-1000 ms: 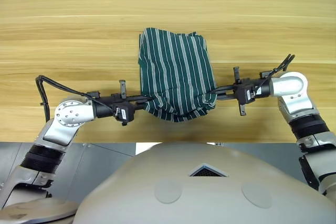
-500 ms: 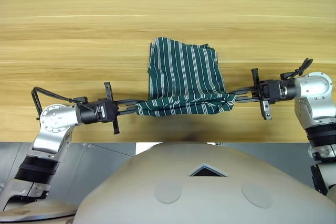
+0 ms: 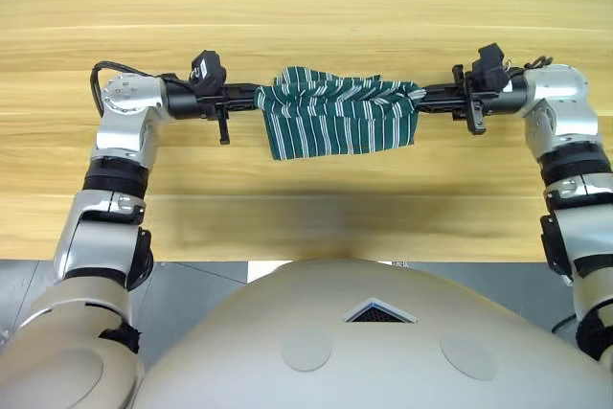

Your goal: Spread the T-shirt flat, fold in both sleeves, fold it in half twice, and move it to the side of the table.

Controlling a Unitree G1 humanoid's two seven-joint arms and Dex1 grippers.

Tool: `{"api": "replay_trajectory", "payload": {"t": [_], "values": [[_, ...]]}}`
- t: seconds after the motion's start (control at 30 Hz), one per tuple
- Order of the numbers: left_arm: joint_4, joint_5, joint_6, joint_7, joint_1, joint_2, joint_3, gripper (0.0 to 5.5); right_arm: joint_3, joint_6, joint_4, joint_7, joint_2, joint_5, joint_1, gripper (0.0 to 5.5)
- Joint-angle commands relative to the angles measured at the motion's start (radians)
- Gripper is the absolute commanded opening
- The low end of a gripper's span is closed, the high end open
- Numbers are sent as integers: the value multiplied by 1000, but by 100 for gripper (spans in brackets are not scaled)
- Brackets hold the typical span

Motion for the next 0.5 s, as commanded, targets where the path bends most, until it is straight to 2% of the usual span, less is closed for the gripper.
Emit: {"api": "replay_trajectory", "payload": {"t": [0.03,0.07,0.1,0.3,0.5], "values": [[166,79,-38,23,-85,-46,14,0,-27,-15,133,3,43,-47,-76,3],[196,90,-44,26,-100,-55,21,0,-34,-17,159,3,52,-59,-85,3],[224,100,-46,32,-115,-64,28,0,-41,-21,181,3,59,-70,-91,32],[308,121,2,40,-164,-93,75,107,-121,-33,297,-2,97,-124,-129,144],[336,78,147,22,-164,-117,156,201,-228,-56,361,-61,131,-169,-152,246]]}}
